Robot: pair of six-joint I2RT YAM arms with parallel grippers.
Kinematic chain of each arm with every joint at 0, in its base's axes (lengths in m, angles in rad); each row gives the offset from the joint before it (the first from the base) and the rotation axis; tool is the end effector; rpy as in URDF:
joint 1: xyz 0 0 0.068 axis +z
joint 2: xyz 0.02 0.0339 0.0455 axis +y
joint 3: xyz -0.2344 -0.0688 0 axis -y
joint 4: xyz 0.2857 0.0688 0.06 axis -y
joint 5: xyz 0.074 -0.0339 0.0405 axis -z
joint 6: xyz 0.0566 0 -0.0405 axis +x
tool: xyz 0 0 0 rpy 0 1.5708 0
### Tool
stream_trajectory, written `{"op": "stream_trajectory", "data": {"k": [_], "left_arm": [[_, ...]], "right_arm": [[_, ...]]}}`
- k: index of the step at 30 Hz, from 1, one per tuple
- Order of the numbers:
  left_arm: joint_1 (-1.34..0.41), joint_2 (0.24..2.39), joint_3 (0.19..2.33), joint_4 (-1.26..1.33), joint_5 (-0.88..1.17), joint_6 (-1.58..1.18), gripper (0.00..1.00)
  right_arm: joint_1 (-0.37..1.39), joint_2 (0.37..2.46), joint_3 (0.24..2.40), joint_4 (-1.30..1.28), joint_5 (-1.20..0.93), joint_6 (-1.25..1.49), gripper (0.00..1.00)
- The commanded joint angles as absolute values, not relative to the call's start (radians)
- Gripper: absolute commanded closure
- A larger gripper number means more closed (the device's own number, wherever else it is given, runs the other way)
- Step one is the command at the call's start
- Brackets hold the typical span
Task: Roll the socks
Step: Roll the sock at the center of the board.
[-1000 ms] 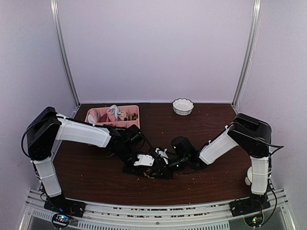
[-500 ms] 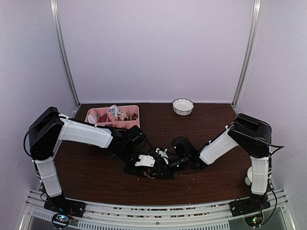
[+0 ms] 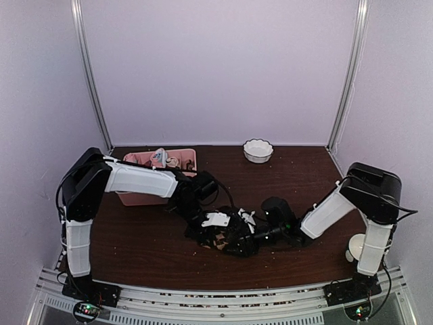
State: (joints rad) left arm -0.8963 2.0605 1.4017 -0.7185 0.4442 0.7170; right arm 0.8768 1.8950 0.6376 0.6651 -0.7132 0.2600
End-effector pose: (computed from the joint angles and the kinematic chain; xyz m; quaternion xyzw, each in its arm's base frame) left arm 0.2414 -0.3408 0.0701 0.7157 0.6564 -0.2268 0.0742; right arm 0.1869 0.2825 0.0172 -0.4074 0.7383 0.4967 0.2053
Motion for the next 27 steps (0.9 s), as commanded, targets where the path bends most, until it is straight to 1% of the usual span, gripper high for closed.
{"op": "stream_trajectory", "data": {"k": [1,5,9,12,14,15,16,17,18,20,22,24,27], "left_arm": [[-0.835,2.158,1.428,-0.857,0.422,0.637,1.0],[-0.831,2.188,1.466,-0.905,0.415,0.626,1.0],[-0.811,2.233,1.517,-0.96,0.451,0.602,1.0],[-0.802,2.273,1.569,-1.014,0.471,0.596,1.0],[-0.798,2.311,1.614,-1.061,0.487,0.596,1.0],[-0.798,2.326,1.637,-1.085,0.494,0.595,1.0],[-0.798,2.342,1.659,-1.105,0.502,0.593,1.0],[-0.798,2.357,1.677,-1.129,0.509,0.592,1.0],[-0.798,2.369,1.697,-1.15,0.516,0.591,1.0],[-0.797,2.392,1.73,-1.181,0.523,0.582,1.0],[-0.797,2.419,1.763,-1.221,0.536,0.58,1.0],[-0.797,2.453,1.797,-1.268,0.555,0.578,1.0],[-0.796,2.487,1.829,-1.303,0.564,0.579,1.0]], "right_arm": [[0.894,1.873,0.521,0.497,-0.543,0.244,0.0],[0.895,1.768,0.466,0.471,-0.361,0.224,0.0],[0.894,1.588,0.367,0.536,-0.14,0.232,0.0],[0.895,1.459,0.259,0.697,0.026,0.341,0.0],[0.889,1.421,0.179,0.896,0.092,0.435,0.0],[0.886,1.426,0.169,0.934,0.11,0.437,0.0],[0.882,1.438,0.196,0.908,0.082,0.386,0.0],[0.884,1.451,0.242,0.822,0.013,0.305,0.0],[0.906,1.466,0.296,0.723,-0.005,0.224,0.0],[0.982,1.488,0.357,0.607,0.105,0.082,0.0],[1.051,1.493,0.33,0.667,0.142,-0.029,0.0],[1.104,1.501,0.293,0.753,0.103,-0.132,0.07],[1.161,1.544,0.276,0.863,-0.013,-0.269,0.26]]}}
